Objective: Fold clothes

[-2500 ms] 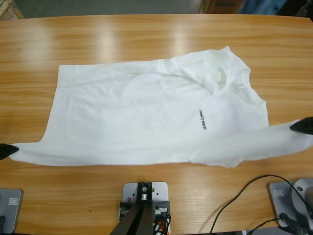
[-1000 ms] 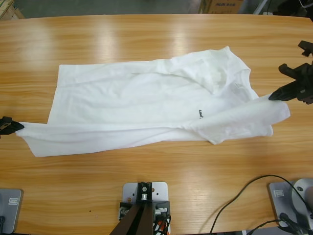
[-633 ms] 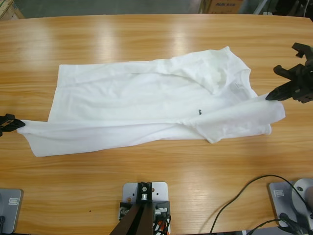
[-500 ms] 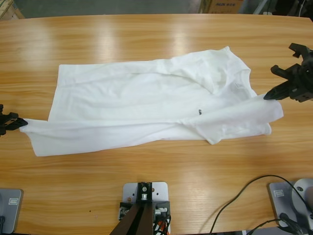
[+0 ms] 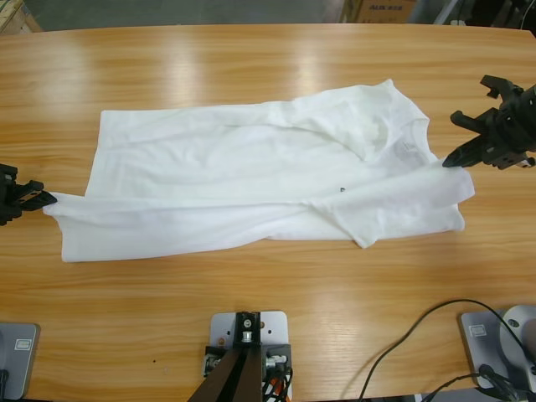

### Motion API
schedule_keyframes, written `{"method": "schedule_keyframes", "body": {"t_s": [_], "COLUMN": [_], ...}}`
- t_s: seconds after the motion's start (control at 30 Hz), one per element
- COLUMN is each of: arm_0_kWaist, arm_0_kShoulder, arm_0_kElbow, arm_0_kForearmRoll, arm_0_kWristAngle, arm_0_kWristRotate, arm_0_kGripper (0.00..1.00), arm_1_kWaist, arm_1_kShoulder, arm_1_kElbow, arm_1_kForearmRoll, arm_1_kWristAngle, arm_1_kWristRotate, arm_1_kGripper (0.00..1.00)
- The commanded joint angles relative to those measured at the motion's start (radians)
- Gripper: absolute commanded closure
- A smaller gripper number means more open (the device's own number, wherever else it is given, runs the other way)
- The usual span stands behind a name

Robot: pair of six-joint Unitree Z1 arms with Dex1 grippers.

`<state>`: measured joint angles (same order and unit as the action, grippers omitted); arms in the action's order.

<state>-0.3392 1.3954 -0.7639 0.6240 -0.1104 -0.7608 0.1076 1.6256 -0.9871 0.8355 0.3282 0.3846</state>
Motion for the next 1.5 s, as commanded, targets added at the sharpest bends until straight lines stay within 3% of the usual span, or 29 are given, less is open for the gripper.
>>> {"method": "schedule_keyframes", "body": {"t_s": [0.03, 1.47, 1.5], "arm_0_kWaist": [0.016, 0.055, 0.056], "arm_0_kShoulder": [0.06, 0.193, 0.197], "arm_0_kElbow": [0.003, -0.047, -0.05], "arm_0_kForearmRoll": [-0.014, -0.049, -0.049], "arm_0_kWristAngle": [-0.009, 0.017, 0.018], "arm_0_kWristRotate": [0.011, 0.081, 0.085], "arm_0_kGripper": [1.0, 1.0, 0.774], "arm_1_kWaist": [-0.03, -0.032, -0.032], "arm_1_kShoulder": [0.05, 0.147, 0.15], "arm_1_kElbow": [-0.017, -0.039, -0.039], "arm_1_kForearmRoll": [-0.013, -0.038, -0.038], "arm_1_kWristAngle": [-0.024, -0.027, -0.027], "arm_1_kWristRotate": [-0.013, -0.05, -0.05], "arm_1_kGripper": [1.0, 1.0, 1.0]}}
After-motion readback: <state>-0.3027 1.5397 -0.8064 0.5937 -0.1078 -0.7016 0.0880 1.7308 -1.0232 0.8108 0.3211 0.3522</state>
